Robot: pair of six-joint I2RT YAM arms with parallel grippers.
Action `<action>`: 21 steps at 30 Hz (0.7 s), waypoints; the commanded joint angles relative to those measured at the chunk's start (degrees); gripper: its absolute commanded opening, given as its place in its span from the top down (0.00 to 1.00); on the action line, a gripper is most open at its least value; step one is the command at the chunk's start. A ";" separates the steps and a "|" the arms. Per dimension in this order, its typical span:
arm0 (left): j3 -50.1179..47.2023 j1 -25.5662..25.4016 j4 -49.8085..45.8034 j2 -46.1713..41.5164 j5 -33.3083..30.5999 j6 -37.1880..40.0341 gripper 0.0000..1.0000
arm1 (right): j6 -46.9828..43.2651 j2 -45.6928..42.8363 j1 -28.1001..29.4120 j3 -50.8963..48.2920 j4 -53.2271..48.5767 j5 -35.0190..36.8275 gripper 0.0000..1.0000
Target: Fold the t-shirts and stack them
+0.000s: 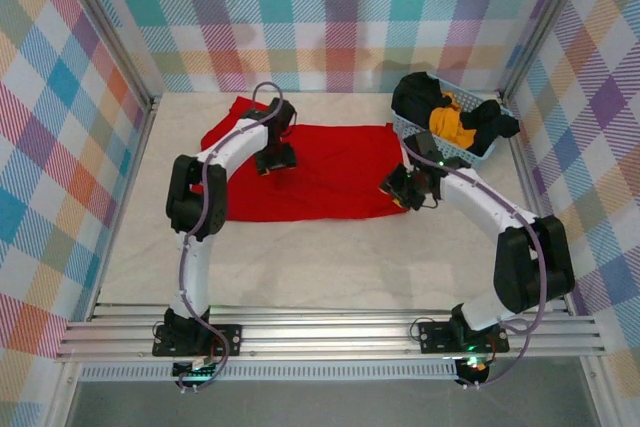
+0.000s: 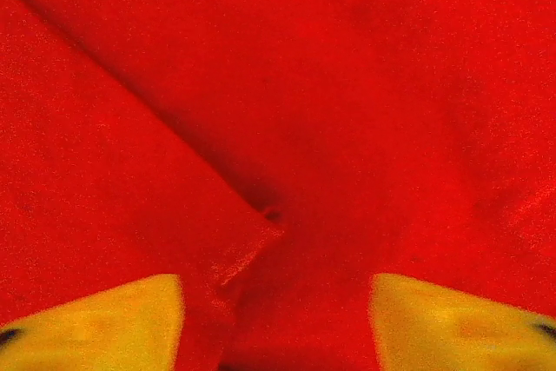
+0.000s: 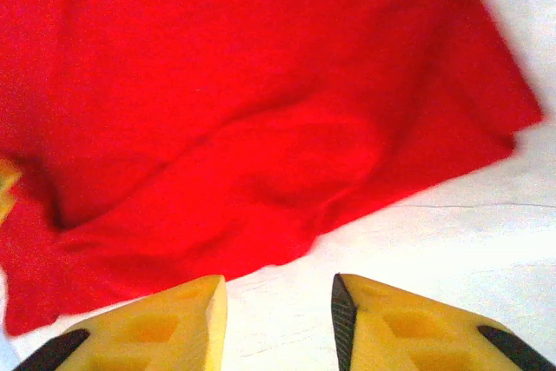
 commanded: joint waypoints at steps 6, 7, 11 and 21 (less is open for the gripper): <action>-18.90 4.93 8.19 -19.98 7.35 -9.62 0.22 | 1.97 1.25 -9.86 -7.79 6.14 -5.83 0.71; -21.09 5.82 8.85 -20.64 9.21 -10.43 0.24 | 1.75 2.12 -9.95 -7.58 6.30 -6.19 0.71; -28.44 8.67 11.04 -22.54 11.99 -11.16 0.41 | 1.64 4.88 -10.07 -7.35 7.94 -6.91 0.77; -32.19 10.69 13.08 -23.25 13.66 -10.19 0.55 | -1.67 8.09 -10.78 -4.00 8.98 -7.61 0.76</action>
